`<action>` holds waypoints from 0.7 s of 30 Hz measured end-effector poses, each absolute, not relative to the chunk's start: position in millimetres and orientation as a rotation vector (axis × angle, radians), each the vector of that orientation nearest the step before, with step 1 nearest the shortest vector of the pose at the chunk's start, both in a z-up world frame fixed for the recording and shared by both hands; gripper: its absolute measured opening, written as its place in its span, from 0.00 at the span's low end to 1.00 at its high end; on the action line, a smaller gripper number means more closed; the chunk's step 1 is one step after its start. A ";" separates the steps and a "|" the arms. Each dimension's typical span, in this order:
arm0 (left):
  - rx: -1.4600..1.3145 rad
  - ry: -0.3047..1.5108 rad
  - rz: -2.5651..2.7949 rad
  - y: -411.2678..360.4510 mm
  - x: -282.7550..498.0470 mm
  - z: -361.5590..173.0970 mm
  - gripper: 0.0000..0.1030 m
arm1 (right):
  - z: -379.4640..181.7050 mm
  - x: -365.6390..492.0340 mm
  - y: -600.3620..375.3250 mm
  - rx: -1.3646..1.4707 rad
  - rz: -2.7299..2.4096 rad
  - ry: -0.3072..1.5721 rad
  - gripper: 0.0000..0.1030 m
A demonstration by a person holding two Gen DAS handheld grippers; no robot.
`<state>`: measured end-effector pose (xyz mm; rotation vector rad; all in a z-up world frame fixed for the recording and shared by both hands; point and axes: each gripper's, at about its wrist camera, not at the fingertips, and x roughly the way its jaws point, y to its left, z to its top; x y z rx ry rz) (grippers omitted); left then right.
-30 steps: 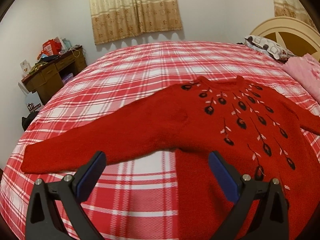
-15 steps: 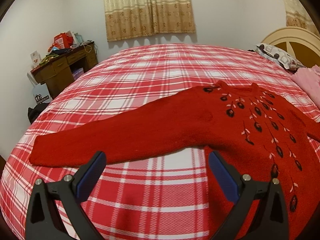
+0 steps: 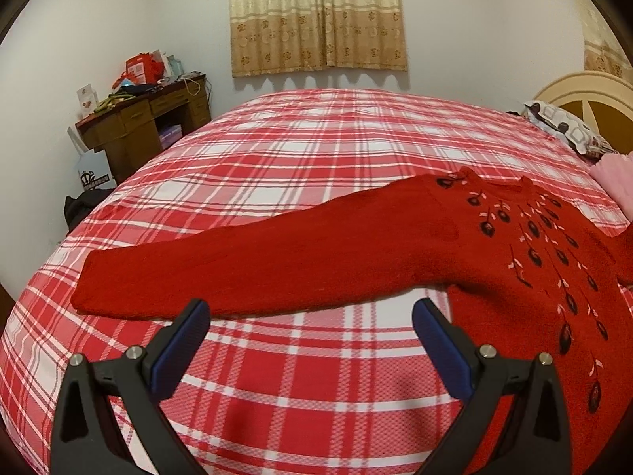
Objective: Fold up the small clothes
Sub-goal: 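Lift the held sleeve and fold it across the sweater body, then open the right tool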
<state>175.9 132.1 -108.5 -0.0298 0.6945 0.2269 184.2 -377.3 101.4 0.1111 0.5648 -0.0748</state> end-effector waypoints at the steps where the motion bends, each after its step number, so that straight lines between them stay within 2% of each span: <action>1: -0.033 0.694 0.230 134.4 175.5 -108.9 1.00 | 103.6 187.3 -369.2 0.103 -0.062 0.564 0.09; 21: -0.072 0.700 0.250 160.0 171.6 -117.0 1.00 | 137.5 235.8 -231.4 -0.042 0.151 0.527 0.09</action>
